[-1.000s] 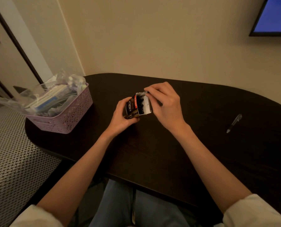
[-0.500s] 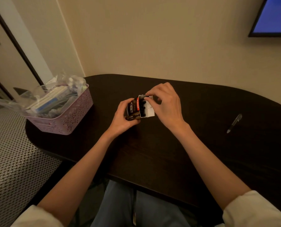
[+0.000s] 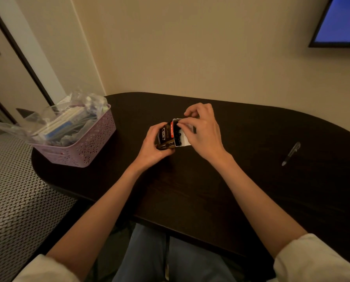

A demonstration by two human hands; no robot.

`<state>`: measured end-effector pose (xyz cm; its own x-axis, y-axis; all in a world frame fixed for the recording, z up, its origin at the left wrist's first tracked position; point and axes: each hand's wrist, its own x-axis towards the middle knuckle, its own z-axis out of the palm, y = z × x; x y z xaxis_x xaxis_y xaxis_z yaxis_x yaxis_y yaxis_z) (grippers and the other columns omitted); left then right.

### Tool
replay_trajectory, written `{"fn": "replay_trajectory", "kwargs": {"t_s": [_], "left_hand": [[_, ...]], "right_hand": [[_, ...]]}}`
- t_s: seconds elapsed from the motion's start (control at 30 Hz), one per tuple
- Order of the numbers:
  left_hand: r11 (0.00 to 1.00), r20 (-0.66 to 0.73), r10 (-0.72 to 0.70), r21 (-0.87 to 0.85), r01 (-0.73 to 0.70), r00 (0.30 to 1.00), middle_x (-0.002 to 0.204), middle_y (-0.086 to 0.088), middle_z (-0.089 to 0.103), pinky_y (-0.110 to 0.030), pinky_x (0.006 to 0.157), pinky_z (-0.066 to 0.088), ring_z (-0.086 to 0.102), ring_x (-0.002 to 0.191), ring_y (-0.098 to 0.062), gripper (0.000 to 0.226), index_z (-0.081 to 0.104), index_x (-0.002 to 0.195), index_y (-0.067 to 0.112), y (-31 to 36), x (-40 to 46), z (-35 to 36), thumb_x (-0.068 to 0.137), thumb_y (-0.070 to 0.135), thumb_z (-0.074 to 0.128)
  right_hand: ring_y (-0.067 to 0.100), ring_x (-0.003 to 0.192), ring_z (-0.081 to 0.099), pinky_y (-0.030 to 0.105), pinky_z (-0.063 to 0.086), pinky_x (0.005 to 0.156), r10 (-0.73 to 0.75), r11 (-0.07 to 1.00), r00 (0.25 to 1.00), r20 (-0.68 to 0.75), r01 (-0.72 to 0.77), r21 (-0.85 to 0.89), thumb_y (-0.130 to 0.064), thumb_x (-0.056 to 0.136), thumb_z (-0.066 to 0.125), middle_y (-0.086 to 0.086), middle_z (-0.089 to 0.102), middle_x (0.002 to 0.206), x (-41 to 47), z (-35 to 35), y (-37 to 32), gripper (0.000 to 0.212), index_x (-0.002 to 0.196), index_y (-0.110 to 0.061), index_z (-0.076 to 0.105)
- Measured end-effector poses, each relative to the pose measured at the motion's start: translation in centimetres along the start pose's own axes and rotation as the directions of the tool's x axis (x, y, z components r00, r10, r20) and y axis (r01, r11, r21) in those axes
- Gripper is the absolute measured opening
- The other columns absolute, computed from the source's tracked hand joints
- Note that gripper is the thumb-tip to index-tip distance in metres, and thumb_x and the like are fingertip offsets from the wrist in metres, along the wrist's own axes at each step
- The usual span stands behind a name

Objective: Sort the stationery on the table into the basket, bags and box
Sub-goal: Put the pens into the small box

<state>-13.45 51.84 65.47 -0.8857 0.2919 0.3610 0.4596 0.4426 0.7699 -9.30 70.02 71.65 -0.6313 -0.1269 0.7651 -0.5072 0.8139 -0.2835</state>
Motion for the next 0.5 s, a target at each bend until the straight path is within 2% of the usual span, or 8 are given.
{"fn": "replay_trajectory", "kwargs": {"t_s": [0.1, 0.2, 0.27, 0.33, 0.4, 0.5], "left_hand": [[1.000, 0.005, 0.000, -0.007, 0.000, 1.000, 0.137, 0.002, 0.040, 0.000, 0.091, 0.030, 0.038, 0.119, 0.009, 0.077, 0.039, 0.138, 0.024, 0.0, 0.0, 0.0, 0.074, 0.013, 0.080], [1.000, 0.000, 0.006, -0.012, -0.006, 1.000, 0.137, 0.002, 0.040, 0.005, 0.089, 0.029, 0.038, 0.119, 0.009, 0.077, 0.039, 0.138, 0.023, 0.1, -0.1, 0.0, 0.074, 0.011, 0.080], [1.000, 0.003, 0.009, -0.008, -0.009, 1.000, 0.136, 0.003, 0.040, 0.003, 0.090, 0.031, 0.038, 0.119, 0.006, 0.076, 0.040, 0.137, 0.023, 0.2, -0.1, 0.1, 0.074, 0.012, 0.080], [1.000, -0.001, 0.007, -0.008, -0.007, 1.000, 0.136, 0.004, 0.039, -0.003, 0.090, 0.034, 0.038, 0.119, 0.004, 0.077, 0.040, 0.137, 0.023, 0.6, -0.2, 0.4, 0.073, 0.011, 0.080], [1.000, -0.011, 0.004, -0.008, -0.004, 1.000, 0.135, 0.004, 0.038, -0.005, 0.090, 0.034, 0.039, 0.119, 0.001, 0.077, 0.041, 0.137, 0.022, 0.9, -0.1, 0.9, 0.072, 0.010, 0.080], [1.000, 0.002, 0.001, -0.007, -0.001, 1.000, 0.135, 0.002, 0.038, -0.004, 0.089, 0.034, 0.040, 0.121, -0.003, 0.075, 0.043, 0.135, 0.022, 1.5, 0.1, 1.5, 0.071, 0.008, 0.080]], "right_hand": [[0.009, 0.100, 0.042, 0.009, 0.034, 0.069, -0.001, 0.999, 1.000, -0.015, 0.002, 0.053, -0.023, 0.086, 0.067, 0.003, 0.057, 0.103, -0.3, -0.5, 0.3, 0.014, 0.091, -0.011, 0.073], [0.013, 0.098, 0.046, 0.015, 0.039, 0.068, 0.039, 0.995, 0.993, -0.108, -0.030, 0.090, -0.021, 0.089, 0.062, 0.004, 0.058, 0.100, -1.1, -1.4, 1.0, 0.014, 0.092, -0.009, 0.068], [0.014, 0.098, 0.047, 0.015, 0.038, 0.068, 0.161, 0.986, 0.974, -0.158, -0.150, 0.078, -0.020, 0.091, 0.058, 0.004, 0.057, 0.101, -1.7, -2.1, 2.2, 0.012, 0.094, -0.011, 0.065], [0.016, 0.105, 0.047, 0.014, 0.037, 0.075, 0.336, 0.940, 0.926, -0.171, -0.340, 0.008, -0.020, 0.091, 0.058, 0.005, 0.056, 0.109, -2.6, -2.9, 4.0, 0.012, 0.099, -0.013, 0.063], [0.023, 0.120, 0.041, 0.022, 0.036, 0.092, 0.509, 0.828, 0.845, -0.164, -0.533, -0.173, -0.020, 0.089, 0.060, 0.011, 0.049, 0.124, -3.8, -3.7, 6.4, 0.022, 0.110, -0.013, 0.061], [0.042, 0.138, 0.019, 0.048, 0.026, 0.110, 0.747, 0.539, 0.656, -0.107, -0.692, -0.479, -0.018, 0.086, 0.063, 0.027, 0.025, 0.146, -5.5, -4.7, 9.7, 0.043, 0.126, -0.007, 0.050]]}}
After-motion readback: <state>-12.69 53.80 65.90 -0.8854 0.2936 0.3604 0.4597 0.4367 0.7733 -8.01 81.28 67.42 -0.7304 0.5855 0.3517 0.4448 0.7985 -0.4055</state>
